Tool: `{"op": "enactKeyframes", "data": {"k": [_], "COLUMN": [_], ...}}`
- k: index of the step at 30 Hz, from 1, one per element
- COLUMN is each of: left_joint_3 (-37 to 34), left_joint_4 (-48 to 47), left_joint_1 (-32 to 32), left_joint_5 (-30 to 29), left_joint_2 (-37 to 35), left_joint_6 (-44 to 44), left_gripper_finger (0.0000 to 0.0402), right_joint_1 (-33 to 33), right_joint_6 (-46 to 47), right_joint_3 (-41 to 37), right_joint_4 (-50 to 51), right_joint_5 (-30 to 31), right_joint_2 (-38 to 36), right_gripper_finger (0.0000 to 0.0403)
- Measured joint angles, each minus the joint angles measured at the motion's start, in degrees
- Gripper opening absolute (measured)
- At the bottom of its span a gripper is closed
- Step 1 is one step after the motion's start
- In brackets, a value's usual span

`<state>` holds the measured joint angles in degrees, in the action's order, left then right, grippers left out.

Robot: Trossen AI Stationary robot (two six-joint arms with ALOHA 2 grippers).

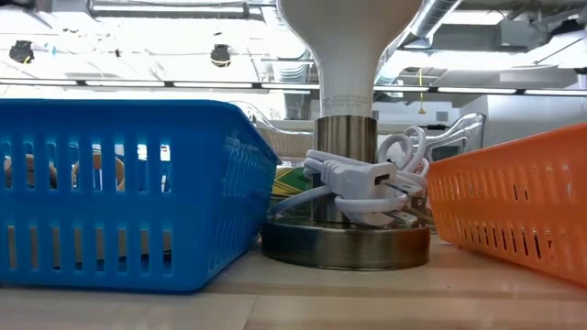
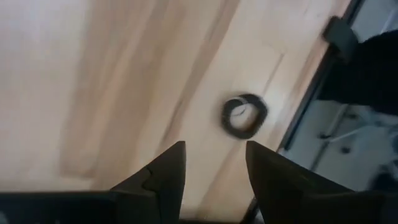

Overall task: Pick & Place Office Desk Supplies
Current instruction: Put the black spring keychain into the orange bin

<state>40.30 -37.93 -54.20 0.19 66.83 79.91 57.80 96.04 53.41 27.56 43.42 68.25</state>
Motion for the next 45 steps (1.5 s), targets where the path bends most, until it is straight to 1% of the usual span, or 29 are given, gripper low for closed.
{"op": "enactKeyframes", "data": {"k": [3,6,14,17,21,30,37,41,43,45], "left_joint_3": [-3.53,-4.91,-5.01,-4.92,-3.16,-2.98,-2.89,-2.51,-2.45,-2.45], "left_joint_4": [7.63,14.0,23.4,25.84,24.59,23.76,22.59,21.59,20.85,19.72], "left_joint_1": [-1.08,-1.19,-2.69,-3.72,-4.51,-6.33,-7.36,-7.36,-7.36,-7.36], "left_joint_5": [-1.62,-2.3,-1.85,-1.98,-2.74,-3.68,-3.76,-3.27,-3.31,-3.91], "left_joint_2": [1.97,5.32,17.08,19.86,21.89,20.98,22.39,24.53,24.77,24.76], "left_joint_6": [3.22,3.92,2.61,2.93,3.14,2.02,8.91,14.65,18.7,21.3], "left_gripper_finger": [0.0159,0.0159,0.0164,0.0168,0.0165,0.0148,0.013,0.0103,0.008,0.0049], "right_joint_1": [-0.02,-0.03,-0.07,-0.17,-0.17,-0.22,-0.22,-0.22,-0.22,-0.22], "right_joint_6": [-0.11,-0.13,-0.67,-0.22,0.48,1.01,1.0,0.93,0.84,0.83], "right_joint_3": [0.0,-0.02,-0.02,-0.02,-0.02,-0.02,-0.02,-0.02,-0.02,-0.02], "right_joint_4": [-1.34,-1.7,-2.65,-2.81,-3.0,-2.92,-2.83,-2.77,-2.77,-2.77], "right_joint_5": [2.4,4.49,4.67,4.66,4.65,4.54,4.63,4.99,5.09,5.11], "right_joint_2": [0.3,0.4,0.37,0.37,0.37,0.37,0.37,0.37,0.37,0.37], "right_gripper_finger": [0.018,0.0181,0.0181,0.018,0.018,0.018,0.0179,0.0179,0.0179,0.0179]}}
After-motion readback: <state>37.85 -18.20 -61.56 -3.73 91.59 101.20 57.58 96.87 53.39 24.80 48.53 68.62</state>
